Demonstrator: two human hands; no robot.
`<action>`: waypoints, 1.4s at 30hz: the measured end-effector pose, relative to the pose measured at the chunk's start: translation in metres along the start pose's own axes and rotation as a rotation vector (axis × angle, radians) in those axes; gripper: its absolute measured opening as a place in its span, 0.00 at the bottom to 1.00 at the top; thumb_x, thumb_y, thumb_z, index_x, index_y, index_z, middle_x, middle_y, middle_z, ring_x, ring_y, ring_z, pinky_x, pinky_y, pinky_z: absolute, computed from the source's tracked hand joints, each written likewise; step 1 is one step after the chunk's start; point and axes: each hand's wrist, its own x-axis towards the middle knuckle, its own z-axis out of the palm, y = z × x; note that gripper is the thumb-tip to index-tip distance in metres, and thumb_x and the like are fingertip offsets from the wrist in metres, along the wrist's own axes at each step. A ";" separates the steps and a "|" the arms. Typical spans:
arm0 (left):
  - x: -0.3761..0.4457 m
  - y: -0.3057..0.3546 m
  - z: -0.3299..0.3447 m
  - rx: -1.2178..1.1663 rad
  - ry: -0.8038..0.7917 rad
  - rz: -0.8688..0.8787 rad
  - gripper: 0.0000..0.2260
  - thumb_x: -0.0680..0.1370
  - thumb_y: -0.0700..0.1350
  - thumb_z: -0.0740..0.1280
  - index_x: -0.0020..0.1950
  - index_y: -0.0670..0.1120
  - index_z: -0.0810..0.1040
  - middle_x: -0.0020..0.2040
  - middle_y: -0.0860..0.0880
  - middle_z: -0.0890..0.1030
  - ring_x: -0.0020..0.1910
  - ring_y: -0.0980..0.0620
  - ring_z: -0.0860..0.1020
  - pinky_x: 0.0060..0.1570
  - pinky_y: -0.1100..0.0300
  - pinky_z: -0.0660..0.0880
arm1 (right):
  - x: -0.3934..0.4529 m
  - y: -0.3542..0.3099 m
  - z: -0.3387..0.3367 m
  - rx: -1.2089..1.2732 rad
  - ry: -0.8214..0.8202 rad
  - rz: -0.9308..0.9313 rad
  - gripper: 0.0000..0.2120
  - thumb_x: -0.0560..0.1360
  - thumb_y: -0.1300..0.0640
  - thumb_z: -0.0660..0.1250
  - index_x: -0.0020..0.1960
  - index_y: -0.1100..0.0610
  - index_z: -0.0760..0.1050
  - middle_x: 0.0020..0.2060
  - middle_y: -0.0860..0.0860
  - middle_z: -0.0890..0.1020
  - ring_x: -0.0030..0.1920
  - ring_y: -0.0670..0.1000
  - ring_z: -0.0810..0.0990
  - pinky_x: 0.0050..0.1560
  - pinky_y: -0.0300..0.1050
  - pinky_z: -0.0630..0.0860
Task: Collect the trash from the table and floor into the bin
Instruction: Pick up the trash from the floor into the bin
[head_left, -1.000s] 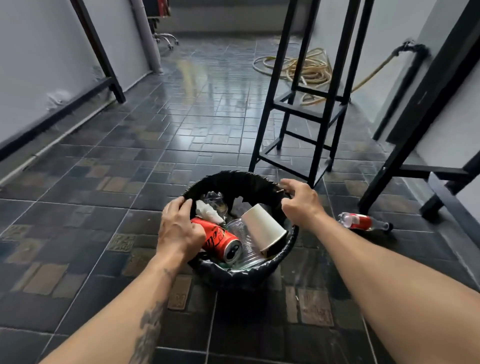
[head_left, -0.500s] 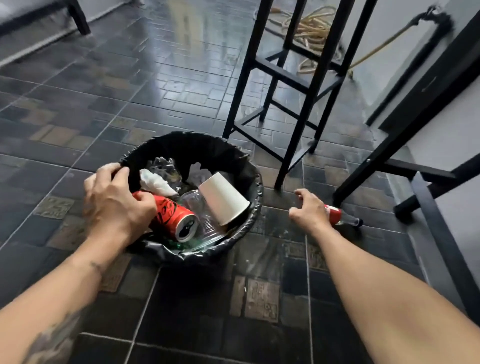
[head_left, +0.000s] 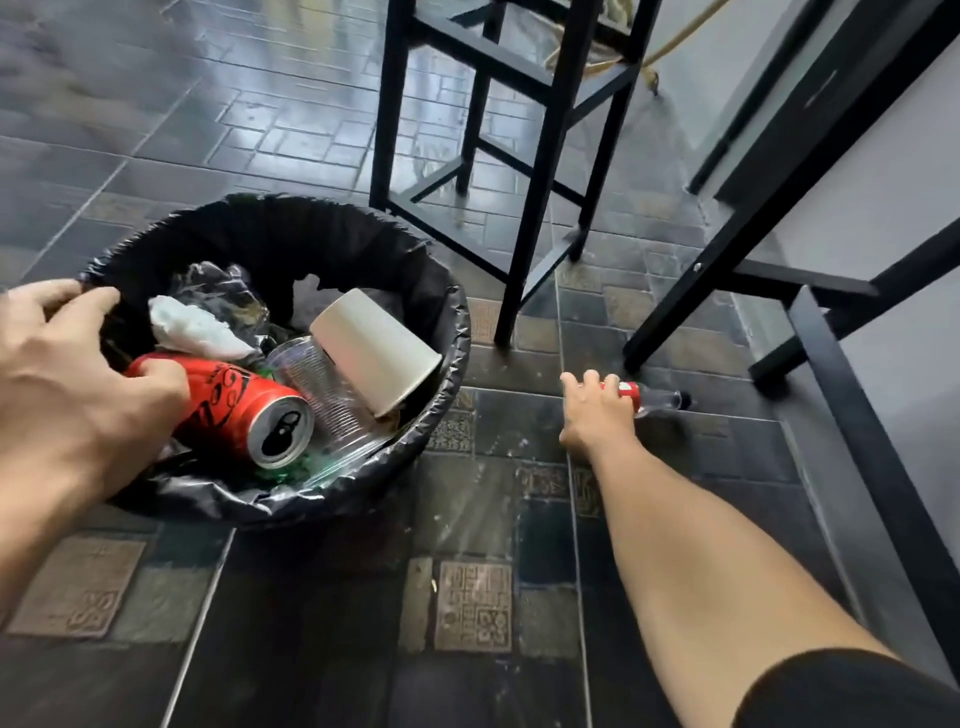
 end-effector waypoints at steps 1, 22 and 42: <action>0.006 -0.020 0.008 -0.062 0.026 0.002 0.31 0.70 0.53 0.64 0.74 0.65 0.68 0.71 0.58 0.73 0.69 0.49 0.74 0.70 0.55 0.65 | -0.001 0.001 0.002 -0.081 0.029 -0.034 0.28 0.72 0.57 0.70 0.70 0.52 0.66 0.65 0.56 0.70 0.67 0.61 0.67 0.62 0.55 0.70; -0.048 0.108 -0.041 0.140 -0.005 0.058 0.31 0.67 0.39 0.64 0.71 0.43 0.75 0.73 0.45 0.70 0.73 0.42 0.65 0.73 0.52 0.61 | -0.110 -0.102 -0.230 0.764 1.110 -0.581 0.28 0.67 0.63 0.70 0.67 0.63 0.71 0.57 0.58 0.77 0.55 0.55 0.74 0.59 0.32 0.61; -0.056 0.084 -0.082 -0.090 -0.234 0.078 0.36 0.71 0.31 0.63 0.80 0.44 0.63 0.82 0.46 0.58 0.81 0.48 0.55 0.78 0.55 0.53 | -0.131 -0.183 -0.211 0.512 0.474 -0.610 0.32 0.70 0.50 0.63 0.75 0.49 0.65 0.69 0.50 0.72 0.68 0.54 0.69 0.69 0.55 0.69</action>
